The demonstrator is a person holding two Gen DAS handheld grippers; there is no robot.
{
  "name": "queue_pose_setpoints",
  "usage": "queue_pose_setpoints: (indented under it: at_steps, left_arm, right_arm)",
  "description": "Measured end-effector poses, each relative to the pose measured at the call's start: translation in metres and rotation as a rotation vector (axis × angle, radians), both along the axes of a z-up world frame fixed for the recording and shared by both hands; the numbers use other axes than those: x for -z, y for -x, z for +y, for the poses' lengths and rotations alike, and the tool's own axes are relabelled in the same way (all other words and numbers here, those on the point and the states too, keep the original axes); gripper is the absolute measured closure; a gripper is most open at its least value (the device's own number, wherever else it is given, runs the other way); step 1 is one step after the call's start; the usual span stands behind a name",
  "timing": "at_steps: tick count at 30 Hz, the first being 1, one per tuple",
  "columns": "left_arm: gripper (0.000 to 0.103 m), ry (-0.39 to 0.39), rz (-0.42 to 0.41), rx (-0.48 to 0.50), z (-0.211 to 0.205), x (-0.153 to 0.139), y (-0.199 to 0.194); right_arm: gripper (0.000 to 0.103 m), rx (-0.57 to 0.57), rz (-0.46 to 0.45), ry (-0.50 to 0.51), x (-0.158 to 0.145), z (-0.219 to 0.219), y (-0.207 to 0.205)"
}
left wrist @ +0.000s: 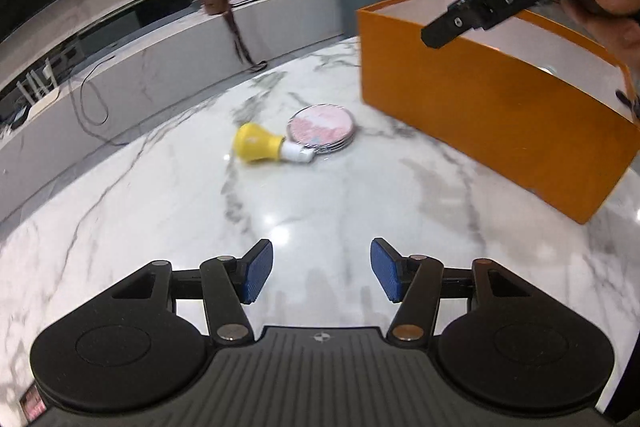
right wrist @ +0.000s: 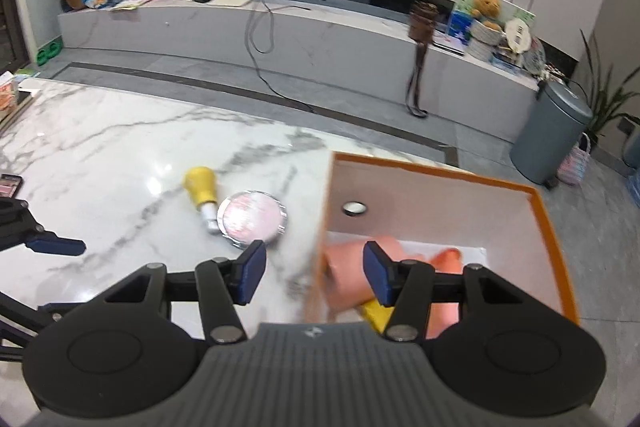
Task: Organize rigid objects
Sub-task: 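Withdraw both open tools from the orange box back over the table, then close the left tool on the yellow-capped bottle while the right tool closes on the pink compact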
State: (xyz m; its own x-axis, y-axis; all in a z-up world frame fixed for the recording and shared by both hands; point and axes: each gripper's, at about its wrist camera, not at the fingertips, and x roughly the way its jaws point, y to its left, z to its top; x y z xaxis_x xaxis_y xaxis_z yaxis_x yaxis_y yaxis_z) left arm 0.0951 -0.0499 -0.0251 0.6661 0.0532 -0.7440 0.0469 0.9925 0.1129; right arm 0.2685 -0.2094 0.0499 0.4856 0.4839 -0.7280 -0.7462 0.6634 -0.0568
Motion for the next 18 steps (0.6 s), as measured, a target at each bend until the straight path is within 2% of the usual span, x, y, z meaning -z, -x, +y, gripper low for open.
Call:
queue_pose_setpoints:
  at_steps: [11,14,18]
  left_arm:
    - [0.031,0.082,-0.022,-0.068,0.038,0.024,0.012]
    - [0.031,0.103,-0.049,-0.09,0.049,0.02,0.003]
    - [0.029,0.171,-0.091,-0.151,0.069,0.01,-0.018]
  right_arm:
    - [0.047,-0.03,-0.017,-0.05,0.028,0.057,0.022]
    - [0.047,-0.035,-0.03,-0.038,0.04,0.073,0.026]
    - [0.047,-0.005,-0.045,-0.031,0.057,0.089,0.029]
